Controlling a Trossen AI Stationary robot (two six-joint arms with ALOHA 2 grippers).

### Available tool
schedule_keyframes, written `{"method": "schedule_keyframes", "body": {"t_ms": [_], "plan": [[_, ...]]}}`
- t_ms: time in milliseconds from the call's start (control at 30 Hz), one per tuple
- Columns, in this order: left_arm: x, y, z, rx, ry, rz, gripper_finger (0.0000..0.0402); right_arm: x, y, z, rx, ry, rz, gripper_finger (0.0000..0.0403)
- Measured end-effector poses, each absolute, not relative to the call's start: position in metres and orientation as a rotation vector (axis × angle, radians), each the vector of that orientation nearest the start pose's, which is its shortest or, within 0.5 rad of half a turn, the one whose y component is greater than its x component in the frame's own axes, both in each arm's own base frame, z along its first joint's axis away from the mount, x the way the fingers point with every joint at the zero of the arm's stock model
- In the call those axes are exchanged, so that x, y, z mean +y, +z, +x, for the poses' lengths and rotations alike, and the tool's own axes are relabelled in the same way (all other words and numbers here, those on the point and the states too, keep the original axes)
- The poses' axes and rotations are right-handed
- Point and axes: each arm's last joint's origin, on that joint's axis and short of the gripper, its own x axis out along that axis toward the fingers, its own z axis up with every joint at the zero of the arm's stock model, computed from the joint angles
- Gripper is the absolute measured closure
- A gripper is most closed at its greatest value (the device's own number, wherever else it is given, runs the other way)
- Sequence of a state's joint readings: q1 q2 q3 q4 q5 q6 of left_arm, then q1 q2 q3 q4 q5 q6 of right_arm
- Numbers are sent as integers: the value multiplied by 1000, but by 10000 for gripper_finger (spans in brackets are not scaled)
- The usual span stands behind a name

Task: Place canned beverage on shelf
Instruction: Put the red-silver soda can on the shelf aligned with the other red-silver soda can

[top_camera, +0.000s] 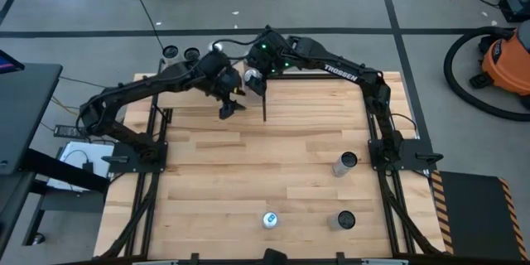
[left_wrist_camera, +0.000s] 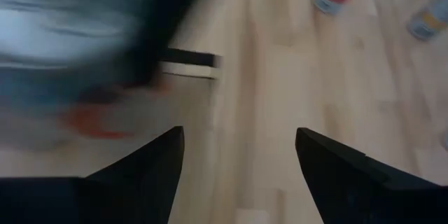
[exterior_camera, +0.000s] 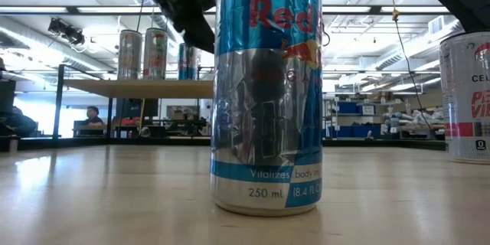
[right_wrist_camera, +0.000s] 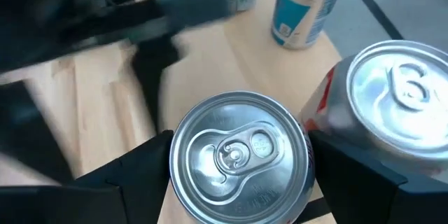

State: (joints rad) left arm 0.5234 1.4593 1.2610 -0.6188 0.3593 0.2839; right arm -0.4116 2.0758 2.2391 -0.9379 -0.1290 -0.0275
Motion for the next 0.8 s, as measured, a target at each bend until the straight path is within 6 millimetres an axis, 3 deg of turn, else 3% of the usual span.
{"method": "schedule_keyframes", "body": {"t_ms": [233,433,800], "plan": [[127,306,278,778,1,-35,127,-178,366,412,752,-257,205,84],[127,305,277,797,19,-28,127,-177,366,412,749,-234,226,84],[122,333,251,727,76,11,127,-180,366,410,743,-231,291,83]]}}
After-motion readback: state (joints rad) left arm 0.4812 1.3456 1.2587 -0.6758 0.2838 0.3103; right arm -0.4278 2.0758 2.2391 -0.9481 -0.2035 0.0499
